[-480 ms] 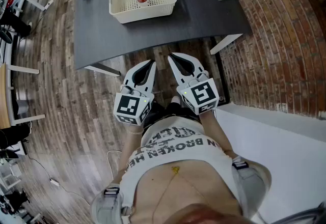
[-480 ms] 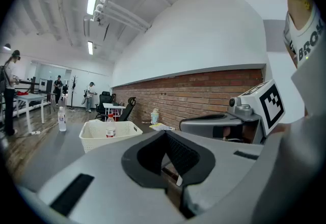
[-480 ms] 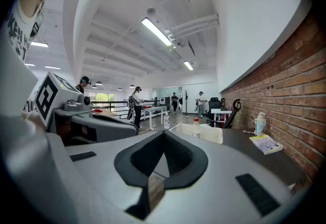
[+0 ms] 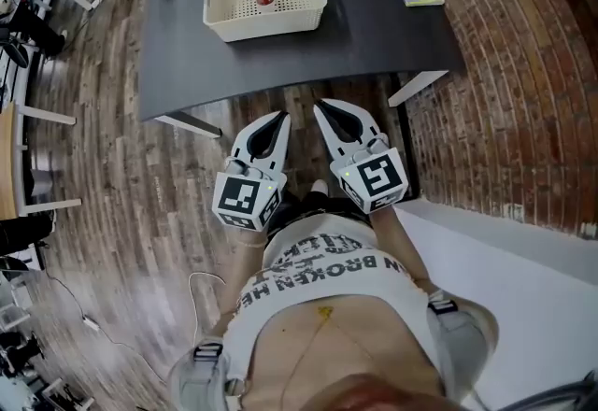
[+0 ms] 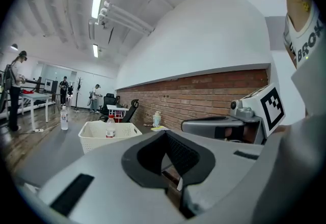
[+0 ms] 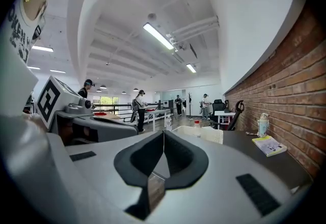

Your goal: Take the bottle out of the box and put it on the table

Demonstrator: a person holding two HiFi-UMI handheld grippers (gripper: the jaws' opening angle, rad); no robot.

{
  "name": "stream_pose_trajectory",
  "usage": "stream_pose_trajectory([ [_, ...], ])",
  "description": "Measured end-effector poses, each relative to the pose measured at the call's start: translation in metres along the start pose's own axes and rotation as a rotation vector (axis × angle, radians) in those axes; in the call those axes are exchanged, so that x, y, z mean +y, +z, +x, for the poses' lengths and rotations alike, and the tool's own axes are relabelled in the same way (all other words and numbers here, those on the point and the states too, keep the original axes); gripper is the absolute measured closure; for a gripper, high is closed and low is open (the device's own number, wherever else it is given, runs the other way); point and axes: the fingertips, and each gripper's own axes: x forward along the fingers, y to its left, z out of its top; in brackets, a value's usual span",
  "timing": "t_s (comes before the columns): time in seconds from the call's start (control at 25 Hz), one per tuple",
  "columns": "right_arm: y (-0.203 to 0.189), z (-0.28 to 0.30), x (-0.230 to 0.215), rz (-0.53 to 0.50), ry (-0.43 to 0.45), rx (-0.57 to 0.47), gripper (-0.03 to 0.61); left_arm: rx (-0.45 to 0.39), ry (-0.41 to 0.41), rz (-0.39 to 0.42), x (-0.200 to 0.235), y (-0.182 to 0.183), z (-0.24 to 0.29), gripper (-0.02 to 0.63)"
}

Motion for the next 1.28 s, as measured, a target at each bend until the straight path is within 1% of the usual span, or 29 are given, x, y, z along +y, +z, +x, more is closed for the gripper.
stream_pose_trajectory([
  [0.12,-0.001,-0.001,-0.005,-0.001,0.02,-0.003,0.569,0.002,0.01,-0.001,-0.002,0.0,0.005,0.606],
  [0.28,-0.001,-0.003,-0.011,-0.009,0.052,-0.014,0.569,0.0,0.043,0.009,-0.003,0.001,0.009,0.606],
  [0.44,-0.004,0.003,-0.021,0.003,0.051,-0.013,0.569,0.013,0.066,0.011,0.006,-0.002,0.013,0.606],
  [0.6,-0.003,0.019,-0.028,0.007,0.043,-0.015,0.569,0.019,0.068,0.01,0.025,-0.002,0.025,0.606],
  [0.76,-0.003,0.041,-0.042,0.015,0.02,-0.009,0.569,0.015,0.042,0.011,0.045,0.003,0.047,0.606],
  [1.04,0.008,0.091,-0.065,0.01,-0.032,-0.013,0.569,0.022,-0.052,0.027,0.085,0.018,0.09,0.606],
  [1.28,0.012,0.127,-0.075,0.016,-0.056,-0.003,0.569,0.029,-0.103,0.031,0.113,0.027,0.113,0.606],
])
